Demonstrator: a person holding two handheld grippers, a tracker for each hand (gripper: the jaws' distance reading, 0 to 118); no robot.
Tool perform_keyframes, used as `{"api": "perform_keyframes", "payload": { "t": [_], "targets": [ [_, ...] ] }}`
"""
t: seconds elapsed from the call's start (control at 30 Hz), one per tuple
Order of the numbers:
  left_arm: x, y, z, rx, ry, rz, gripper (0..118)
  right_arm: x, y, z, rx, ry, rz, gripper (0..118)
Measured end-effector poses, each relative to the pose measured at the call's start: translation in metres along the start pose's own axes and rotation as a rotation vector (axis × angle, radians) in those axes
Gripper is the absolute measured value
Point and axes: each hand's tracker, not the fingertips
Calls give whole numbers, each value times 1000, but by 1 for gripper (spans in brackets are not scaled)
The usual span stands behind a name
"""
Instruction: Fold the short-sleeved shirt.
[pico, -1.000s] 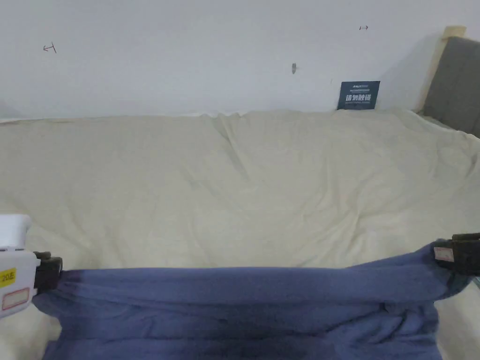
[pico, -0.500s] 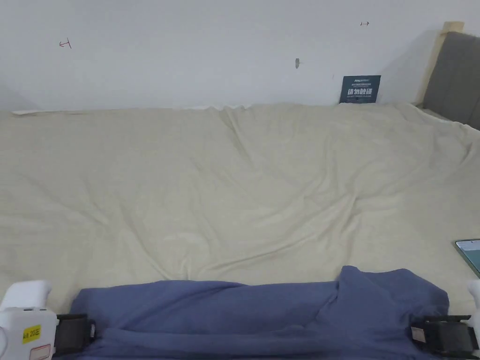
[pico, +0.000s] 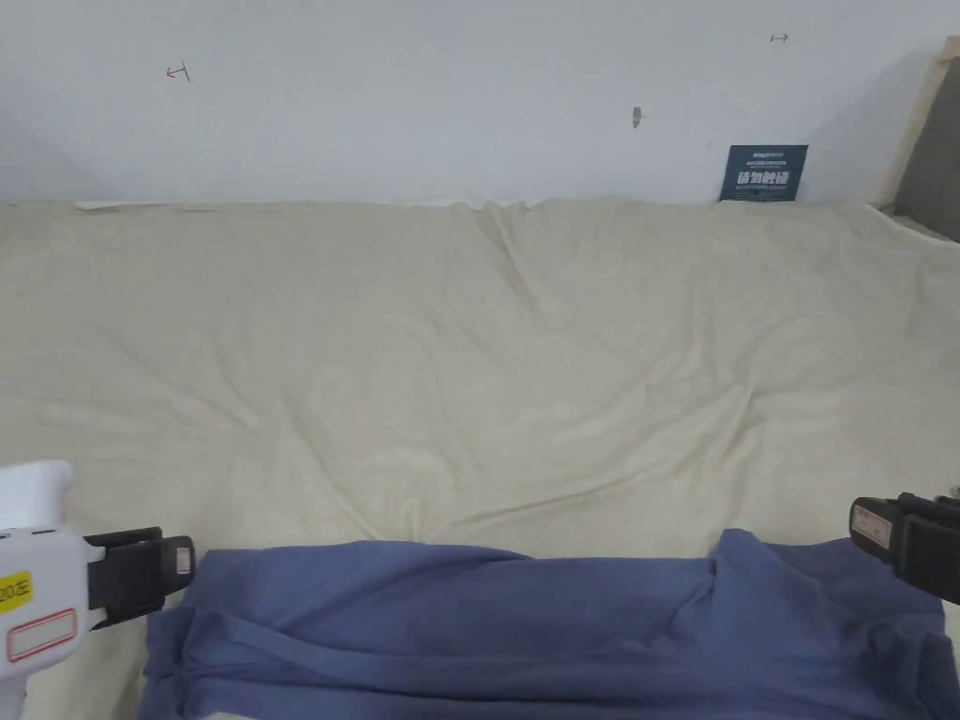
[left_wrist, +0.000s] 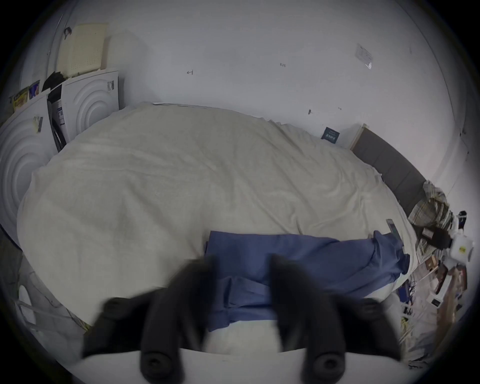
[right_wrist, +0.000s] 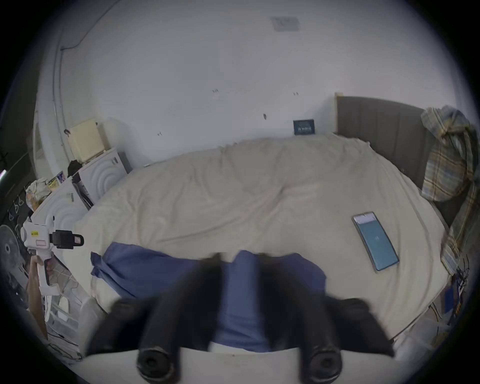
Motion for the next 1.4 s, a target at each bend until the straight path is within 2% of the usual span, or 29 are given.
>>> {"api": "perform_keyframes", "payload": {
  "t": [0.03,0.07,0.13,0.17,0.23,0.27,0.37,0.5,0.6,0.63,0.67,0.73,0.77,1.13,1.23,1.4],
  "targets": [
    [3,-2,-3,-11,14,-14,4,-7,-1,-5,-18,6,2,0],
    [4,-7,-2,-28,56,-62,0,-14,-2,-10,-26,68,-13,0],
    [2,-12,-2,-31,30,-57,0,-26,-9,-21,-56,150,-69,0],
    [-5,-15,-4,-35,0,-24,0,-33,-13,-27,-75,180,-56,0],
    [-11,-19,-6,-57,-26,1,0,-48,-20,-38,-76,158,-41,0],
    [-14,-20,-6,-40,-1,10,0,-57,-24,-42,-114,189,-9,0],
    [-34,-24,-5,-48,5,48,0,-72,-33,-57,-168,248,-34,0],
    [-53,-26,-4,-49,-4,74,0,-89,-39,-74,-209,239,15,0],
    [-68,-23,-10,-23,-47,134,0,-102,-43,-83,-237,255,21,0],
    [-73,-22,-13,-26,-73,161,12,-105,-44,-86,-247,259,23,0],
    [-79,-20,-19,-48,-124,191,38,-111,-45,-87,-256,259,33,0],
    [-82,-18,-33,-97,-141,200,109,-119,-48,-91,-273,258,54,0],
    [-84,-18,-42,-110,-158,197,118,-122,-49,-92,-281,260,63,0],
    [-103,-22,-112,-286,-233,349,118,-134,-55,-113,-354,252,87,0],
    [-96,-21,-108,-251,-239,298,118,-134,-55,-117,-365,254,88,0],
    [-86,-19,-116,-288,-306,306,118,-134,-61,-125,-383,260,77,0]
  ]
}}
